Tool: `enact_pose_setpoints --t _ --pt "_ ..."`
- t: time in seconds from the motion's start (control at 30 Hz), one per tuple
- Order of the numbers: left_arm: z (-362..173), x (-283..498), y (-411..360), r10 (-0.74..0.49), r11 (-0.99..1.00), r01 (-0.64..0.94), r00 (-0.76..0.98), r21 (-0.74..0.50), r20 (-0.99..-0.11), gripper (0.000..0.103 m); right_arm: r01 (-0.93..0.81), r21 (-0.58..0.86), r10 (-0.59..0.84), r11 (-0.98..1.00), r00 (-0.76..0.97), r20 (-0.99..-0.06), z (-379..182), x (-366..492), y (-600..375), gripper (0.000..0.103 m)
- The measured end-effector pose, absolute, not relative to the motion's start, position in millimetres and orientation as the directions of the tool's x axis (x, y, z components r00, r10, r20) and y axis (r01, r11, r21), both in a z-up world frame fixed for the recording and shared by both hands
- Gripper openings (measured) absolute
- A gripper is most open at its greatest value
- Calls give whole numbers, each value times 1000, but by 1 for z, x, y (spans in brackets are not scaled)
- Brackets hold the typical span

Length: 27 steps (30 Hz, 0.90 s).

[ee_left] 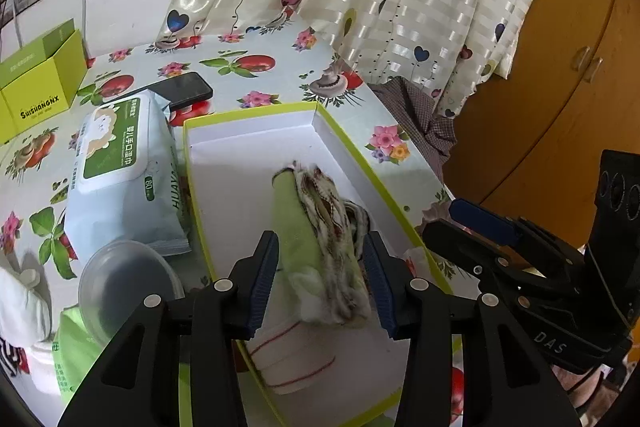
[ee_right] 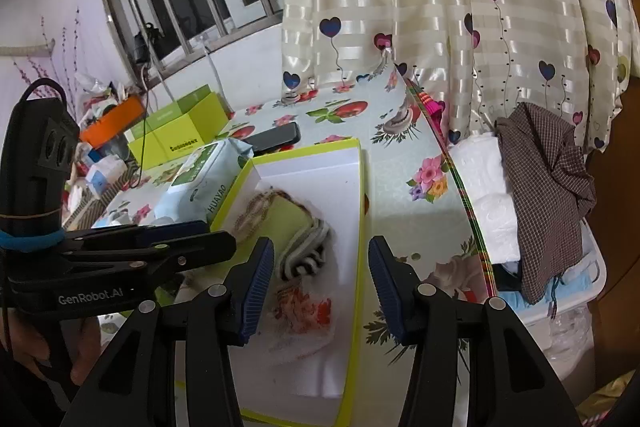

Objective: Organize soft objects
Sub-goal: 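Lower the green towel into the tray and open the left tool, then withdraw both tools from the tray back over the table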

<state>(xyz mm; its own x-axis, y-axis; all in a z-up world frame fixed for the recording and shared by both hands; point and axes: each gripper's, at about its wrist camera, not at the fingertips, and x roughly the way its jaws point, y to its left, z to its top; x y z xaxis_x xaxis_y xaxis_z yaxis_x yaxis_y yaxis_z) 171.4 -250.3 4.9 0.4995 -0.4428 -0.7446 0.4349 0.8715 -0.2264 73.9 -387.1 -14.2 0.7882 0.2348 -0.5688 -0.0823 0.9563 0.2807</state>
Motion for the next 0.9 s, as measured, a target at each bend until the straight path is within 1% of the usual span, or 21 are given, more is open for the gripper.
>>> enact_pose_setpoints --t 0.13,0.27,0.5,0.77,0.9 --pt "10 165 -248 -443 871 441 519 -215 -731 48 -80 281 232 956 792 -565 -13 71 -387 50" --pt "18 155 -242 -445 871 447 542 -204 -713 48 -82 280 231 957 799 -555 -10 64 -383 56" --pt "36 129 -222 -446 874 454 602 -175 -663 48 -111 258 237 960 812 -534 0 49 -368 60" --pt "44 103 -192 -448 878 442 627 -182 -637 48 -196 209 278 958 808 -520 12 30 -333 64" --pt "47 88 -173 -419 896 415 668 -159 -615 48 -221 164 275 961 801 -531 15 25 -314 64"
